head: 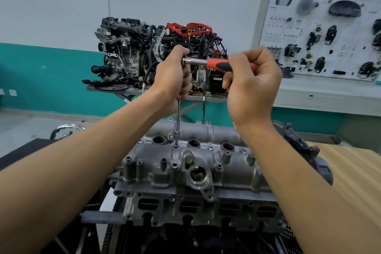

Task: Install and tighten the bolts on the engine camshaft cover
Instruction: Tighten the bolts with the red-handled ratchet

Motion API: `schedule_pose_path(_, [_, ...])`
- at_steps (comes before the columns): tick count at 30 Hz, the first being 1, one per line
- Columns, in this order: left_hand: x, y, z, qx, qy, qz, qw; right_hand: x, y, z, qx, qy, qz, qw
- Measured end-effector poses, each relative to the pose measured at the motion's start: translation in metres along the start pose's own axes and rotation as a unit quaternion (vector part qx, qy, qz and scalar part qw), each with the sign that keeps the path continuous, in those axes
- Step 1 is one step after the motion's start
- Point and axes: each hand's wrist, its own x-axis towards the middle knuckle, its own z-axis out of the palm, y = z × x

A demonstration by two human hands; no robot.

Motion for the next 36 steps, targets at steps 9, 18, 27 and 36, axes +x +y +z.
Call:
schedule_pose_path(9, [0.002,0.055,-0.005,0.039,-0.016,0.090,0.995,0.021,0.000,0.010,0.089,0.010,0.032,0.996])
schedule_pose_path(18, [-0.005,0.024,-0.057,0.028,0.061,0.037,0.997,-0.007,0.028,0.035,0.043,-0.076,0.099,0.991])
schedule_pose_path(27, [-0.003,0.014,-0.068,0.015,0.076,0.044,0.996,-0.006,0.040,0.040,0.027,-0.094,0.109,0.989])
schedule_pose_path(36, [-0.005,0.013,-0.060,0.016,0.077,0.040,0.996,-0.005,0.043,0.033,0.036,-0.087,0.110,0.989])
